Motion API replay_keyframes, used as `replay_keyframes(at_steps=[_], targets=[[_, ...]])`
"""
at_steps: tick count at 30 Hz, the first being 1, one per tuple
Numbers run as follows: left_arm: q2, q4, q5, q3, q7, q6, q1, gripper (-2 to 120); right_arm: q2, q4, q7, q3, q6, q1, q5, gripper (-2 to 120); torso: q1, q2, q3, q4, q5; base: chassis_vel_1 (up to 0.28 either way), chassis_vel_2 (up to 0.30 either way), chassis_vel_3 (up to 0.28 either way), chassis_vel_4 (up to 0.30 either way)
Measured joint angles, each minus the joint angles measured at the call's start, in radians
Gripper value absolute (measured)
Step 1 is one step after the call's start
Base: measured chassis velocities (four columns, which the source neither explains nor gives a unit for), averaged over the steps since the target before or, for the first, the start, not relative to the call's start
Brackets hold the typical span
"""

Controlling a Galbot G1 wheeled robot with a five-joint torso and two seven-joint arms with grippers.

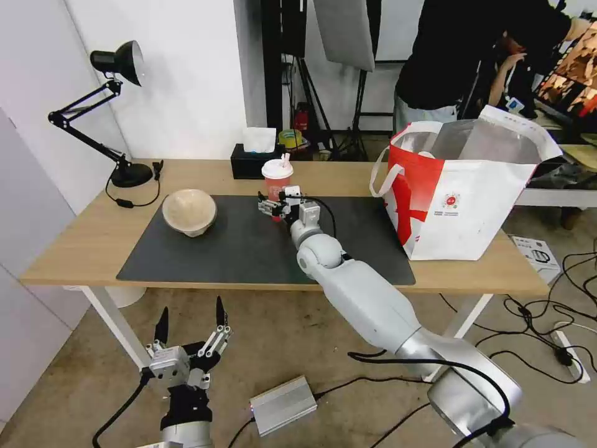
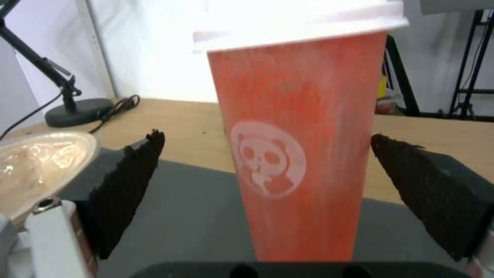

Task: Pick up the trash from the table and place it into the takeout bag.

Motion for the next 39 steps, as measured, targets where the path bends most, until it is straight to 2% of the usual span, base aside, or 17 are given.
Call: replay_keyframes(at_steps=[28, 39], targets=[[0.000, -0.005, 0.007, 0.004, 0.001, -0.008, 0.011, 100, 0.056, -0.178, -0.047, 0.044, 0.034, 0.060, -0.023, 100, 0.000, 0.000, 0.000, -0.0001, 0.0001, 0.000, 0.000, 0.000, 0.000], [0.000, -0.005, 0.009, 0.006, 0.001, -0.012, 0.014, 100, 0.046, -0.148, -0.051, 0.041, 0.035, 0.048, -0.027, 65, 0.000, 0.000, 0.000, -0.0001, 0.0001, 0.000, 0.000, 0.000, 0.000]])
